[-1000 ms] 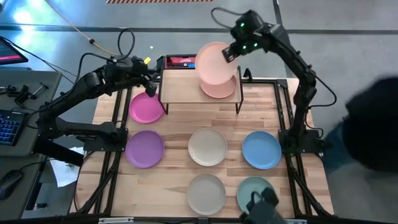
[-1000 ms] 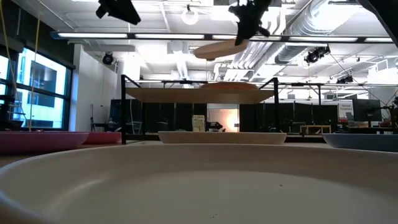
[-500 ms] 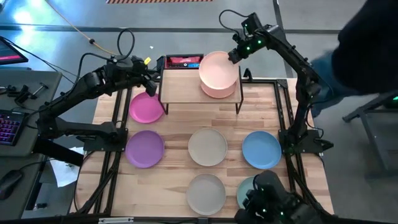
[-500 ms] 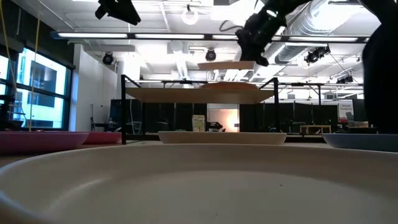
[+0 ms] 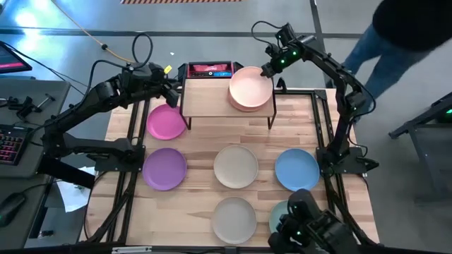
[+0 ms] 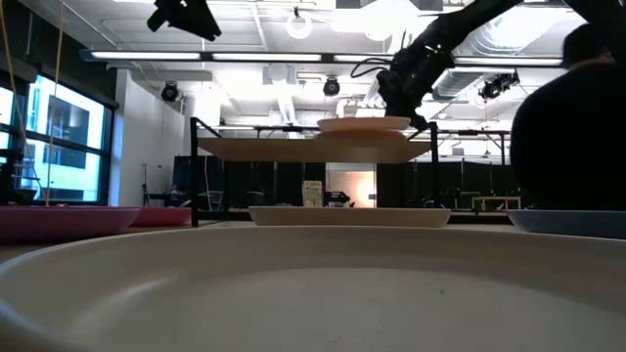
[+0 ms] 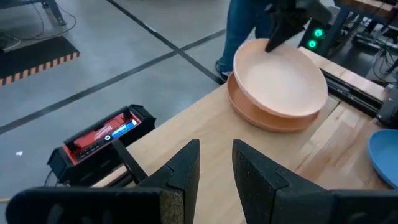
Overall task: Place and stack plates onto a shelf
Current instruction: Stack the light brown plate on top of the brown plate on the shelf
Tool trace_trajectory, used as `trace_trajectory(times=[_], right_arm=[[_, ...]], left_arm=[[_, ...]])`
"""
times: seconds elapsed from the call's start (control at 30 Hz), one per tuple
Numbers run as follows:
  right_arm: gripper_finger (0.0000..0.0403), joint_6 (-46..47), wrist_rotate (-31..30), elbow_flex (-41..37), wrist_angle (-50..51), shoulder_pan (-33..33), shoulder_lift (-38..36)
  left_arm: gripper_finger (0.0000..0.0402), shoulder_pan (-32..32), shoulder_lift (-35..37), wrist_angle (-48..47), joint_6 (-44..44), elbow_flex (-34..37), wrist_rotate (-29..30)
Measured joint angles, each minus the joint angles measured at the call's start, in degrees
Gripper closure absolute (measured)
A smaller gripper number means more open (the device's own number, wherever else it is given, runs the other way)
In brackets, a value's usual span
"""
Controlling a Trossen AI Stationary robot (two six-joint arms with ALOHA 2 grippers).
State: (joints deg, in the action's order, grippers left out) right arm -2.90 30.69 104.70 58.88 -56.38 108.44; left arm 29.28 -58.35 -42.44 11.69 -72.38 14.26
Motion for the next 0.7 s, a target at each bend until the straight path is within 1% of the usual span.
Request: trace_trajectory(times=[0.2,0.53,0.7], right_arm=[[0.0403,1.30,-0.23,-1.77,-1.86,0.47,-0.02],[0.0403,1.39,-0.70,-1.77,-3.07,0.85,-0.02],[0.0403,0.81,-3.89,-1.77,-3.17,1.59,-0.02]], left_arm=[[0.0316,0.00,-0.38,0.18,0.28,0.02,0.06],[0.0316,0.00,-2.67,0.22,0.41,0.02,0.06],[0.0316,0.00,-3.32,0.23,0.79,0.02,0.06]])
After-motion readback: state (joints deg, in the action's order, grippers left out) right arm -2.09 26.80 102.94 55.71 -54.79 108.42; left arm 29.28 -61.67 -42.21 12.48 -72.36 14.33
